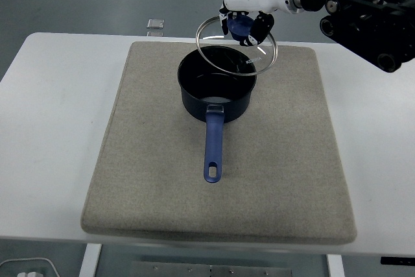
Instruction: Lift the pot lid and place it to the right of the pot.
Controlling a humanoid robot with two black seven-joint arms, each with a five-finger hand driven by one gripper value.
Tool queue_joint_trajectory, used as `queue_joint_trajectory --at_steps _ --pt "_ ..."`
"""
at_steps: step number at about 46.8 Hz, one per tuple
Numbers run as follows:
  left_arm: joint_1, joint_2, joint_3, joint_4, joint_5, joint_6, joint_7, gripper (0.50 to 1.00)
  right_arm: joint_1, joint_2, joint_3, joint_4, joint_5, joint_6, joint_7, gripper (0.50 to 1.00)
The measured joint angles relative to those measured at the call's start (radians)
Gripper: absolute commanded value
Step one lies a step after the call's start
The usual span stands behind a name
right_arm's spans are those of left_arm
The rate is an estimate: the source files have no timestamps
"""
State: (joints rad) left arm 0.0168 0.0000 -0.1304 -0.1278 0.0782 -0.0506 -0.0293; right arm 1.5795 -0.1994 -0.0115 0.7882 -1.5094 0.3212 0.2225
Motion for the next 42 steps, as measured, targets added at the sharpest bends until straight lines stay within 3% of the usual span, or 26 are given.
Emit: queue_joint_trajectory --at_steps 21,42 --pt "0.000 0.000 0.000 0.000 0.000 0.000 0.000 1.000 -0.010 -0.091 -0.073 -0.001 0.000 -0.013 0.025 0.629" --pt "0.000 0.000 0.000 0.000 0.000 0.000 0.000 1.000 -0.044 -0.112 -0.098 -0.004 -0.015 -0.027 0.031 0.627"
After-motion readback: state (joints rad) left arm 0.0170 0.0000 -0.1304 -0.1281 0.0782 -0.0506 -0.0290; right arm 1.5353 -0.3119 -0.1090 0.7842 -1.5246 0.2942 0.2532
